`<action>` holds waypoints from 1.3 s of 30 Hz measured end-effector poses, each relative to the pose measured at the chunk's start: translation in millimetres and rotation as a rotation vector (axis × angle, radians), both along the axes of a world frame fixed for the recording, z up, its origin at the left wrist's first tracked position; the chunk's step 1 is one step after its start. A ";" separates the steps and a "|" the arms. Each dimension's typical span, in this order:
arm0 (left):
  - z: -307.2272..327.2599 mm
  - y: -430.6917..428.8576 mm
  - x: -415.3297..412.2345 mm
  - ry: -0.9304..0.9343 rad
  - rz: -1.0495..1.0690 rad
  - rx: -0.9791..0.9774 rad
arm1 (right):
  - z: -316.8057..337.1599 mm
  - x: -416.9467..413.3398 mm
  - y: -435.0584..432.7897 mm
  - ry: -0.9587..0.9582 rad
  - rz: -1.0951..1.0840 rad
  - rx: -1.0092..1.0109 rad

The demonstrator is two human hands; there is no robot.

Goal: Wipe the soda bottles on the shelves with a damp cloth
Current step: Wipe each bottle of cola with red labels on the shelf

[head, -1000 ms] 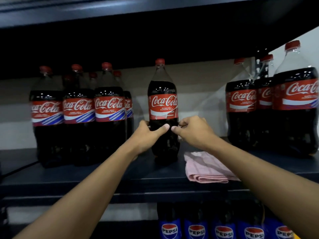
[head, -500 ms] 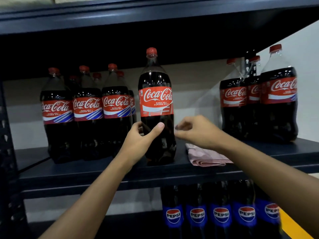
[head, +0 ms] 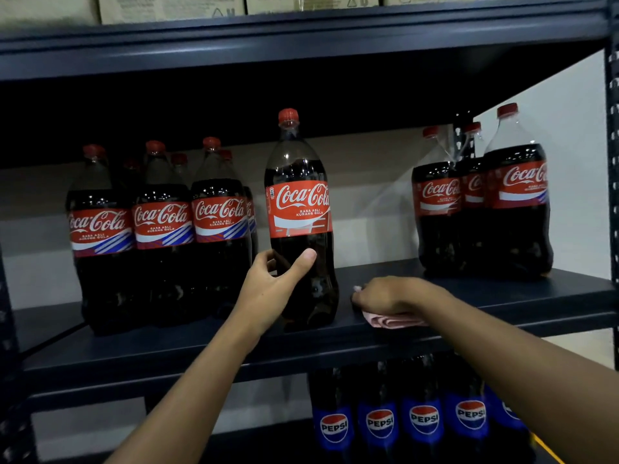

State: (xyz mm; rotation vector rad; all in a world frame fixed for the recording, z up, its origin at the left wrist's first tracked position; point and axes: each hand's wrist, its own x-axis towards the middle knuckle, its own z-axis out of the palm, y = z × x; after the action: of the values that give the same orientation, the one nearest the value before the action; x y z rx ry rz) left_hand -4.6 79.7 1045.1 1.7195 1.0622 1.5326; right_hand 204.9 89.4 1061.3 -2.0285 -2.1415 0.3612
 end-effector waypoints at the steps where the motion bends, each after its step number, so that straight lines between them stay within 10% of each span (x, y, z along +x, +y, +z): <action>1: 0.4 -0.2 -0.9 0.002 -0.008 -0.001 | 0.2 0.7 1.8 -0.051 -0.011 0.017; 8: 12.8 4.4 -7.0 -0.050 -0.098 -0.036 | -14.7 9.9 12.7 0.064 -0.037 0.186; 15: 16.0 18.7 6.7 -0.340 -0.170 -0.083 | 13.0 -0.4 -19.4 1.315 -0.115 0.397; 19: 18.6 21.7 27.3 -0.443 -0.216 -0.088 | 27.6 -42.5 -37.4 1.547 0.120 0.547; 21: 23.6 21.0 34.5 -0.500 -0.310 -0.099 | 24.8 -66.2 -34.1 1.442 0.303 0.695; 29: 18.6 16.6 24.5 -0.506 -0.402 -0.017 | -21.8 -73.3 -16.7 -0.016 0.354 1.351; 39: 22.4 23.1 35.8 -0.565 -0.420 -0.043 | 127.4 -97.6 -4.8 -0.104 0.129 1.378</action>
State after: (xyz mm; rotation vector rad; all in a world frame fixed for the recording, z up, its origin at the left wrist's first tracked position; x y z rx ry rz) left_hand 31.2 102.8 1067.6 1.2535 0.4113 1.5582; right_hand 107.3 84.6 1188.7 -1.0654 -1.6611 -0.9629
